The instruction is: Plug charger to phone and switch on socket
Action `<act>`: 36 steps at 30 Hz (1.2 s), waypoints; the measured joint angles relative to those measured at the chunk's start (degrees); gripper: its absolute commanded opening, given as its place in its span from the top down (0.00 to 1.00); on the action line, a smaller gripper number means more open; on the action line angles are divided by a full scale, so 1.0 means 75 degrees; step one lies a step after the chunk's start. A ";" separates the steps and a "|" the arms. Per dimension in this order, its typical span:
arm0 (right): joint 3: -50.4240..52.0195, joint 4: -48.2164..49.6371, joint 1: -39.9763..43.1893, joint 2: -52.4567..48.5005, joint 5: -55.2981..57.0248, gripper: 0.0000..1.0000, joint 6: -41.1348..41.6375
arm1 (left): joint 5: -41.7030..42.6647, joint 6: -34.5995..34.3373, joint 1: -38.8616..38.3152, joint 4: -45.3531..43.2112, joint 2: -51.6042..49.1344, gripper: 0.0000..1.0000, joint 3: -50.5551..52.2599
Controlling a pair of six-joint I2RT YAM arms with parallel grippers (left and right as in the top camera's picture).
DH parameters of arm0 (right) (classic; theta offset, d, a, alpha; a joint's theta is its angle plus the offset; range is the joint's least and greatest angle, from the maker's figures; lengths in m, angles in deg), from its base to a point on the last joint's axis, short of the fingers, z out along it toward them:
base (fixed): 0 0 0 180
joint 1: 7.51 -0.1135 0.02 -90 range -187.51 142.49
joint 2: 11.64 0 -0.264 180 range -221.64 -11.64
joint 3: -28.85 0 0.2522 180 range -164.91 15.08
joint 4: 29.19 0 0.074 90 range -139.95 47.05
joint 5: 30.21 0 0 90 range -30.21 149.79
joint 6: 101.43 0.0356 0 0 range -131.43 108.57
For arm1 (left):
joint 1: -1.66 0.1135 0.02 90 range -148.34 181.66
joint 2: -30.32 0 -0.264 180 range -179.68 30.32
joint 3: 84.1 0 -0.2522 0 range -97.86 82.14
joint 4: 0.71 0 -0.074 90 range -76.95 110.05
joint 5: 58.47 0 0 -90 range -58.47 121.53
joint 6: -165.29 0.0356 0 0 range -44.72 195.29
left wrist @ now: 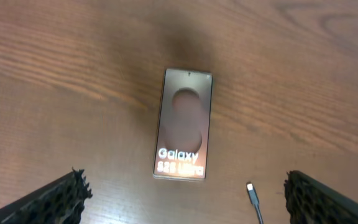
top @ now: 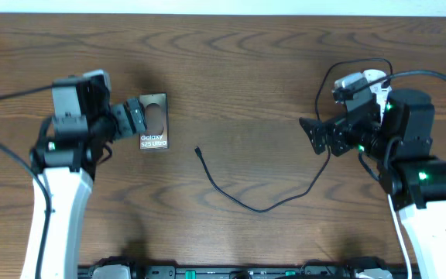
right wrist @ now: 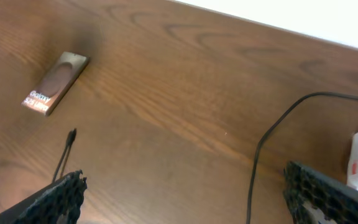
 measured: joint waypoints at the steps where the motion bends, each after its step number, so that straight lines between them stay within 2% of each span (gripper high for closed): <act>1: -0.0157 -0.0166 0.0003 -0.0152 -0.0038 0.01 0.0000 | 0.0000 0.0000 0.0000 0.0195 -0.0184 0.02 -0.0242; 7: -0.0997 -0.1023 0.0003 -0.0828 -0.0131 0.01 -0.0035 | -0.0003 0.0207 0.0000 0.1192 -0.1221 0.02 -0.1408; 10: -0.1413 -0.1405 0.0003 -0.1119 -0.0157 0.01 -0.0163 | 0.0000 0.0350 0.0000 0.1230 -0.1457 0.02 -0.1480; 16: -0.1536 -0.1370 0.0000 -0.1256 -0.0152 0.01 -0.0425 | 0.0000 0.0778 0.0000 0.1145 -0.1585 0.02 -0.1480; 27: -0.1539 -0.1547 0.0003 -0.1259 -0.0265 0.01 -0.0329 | -0.0003 0.0866 0.0000 0.1142 -0.1585 0.02 -0.1480; 36: -0.1623 -0.1754 0.0000 -0.1291 0.0670 0.01 0.0618 | -0.0221 0.0956 0.0000 0.1160 -0.1591 0.02 -0.1489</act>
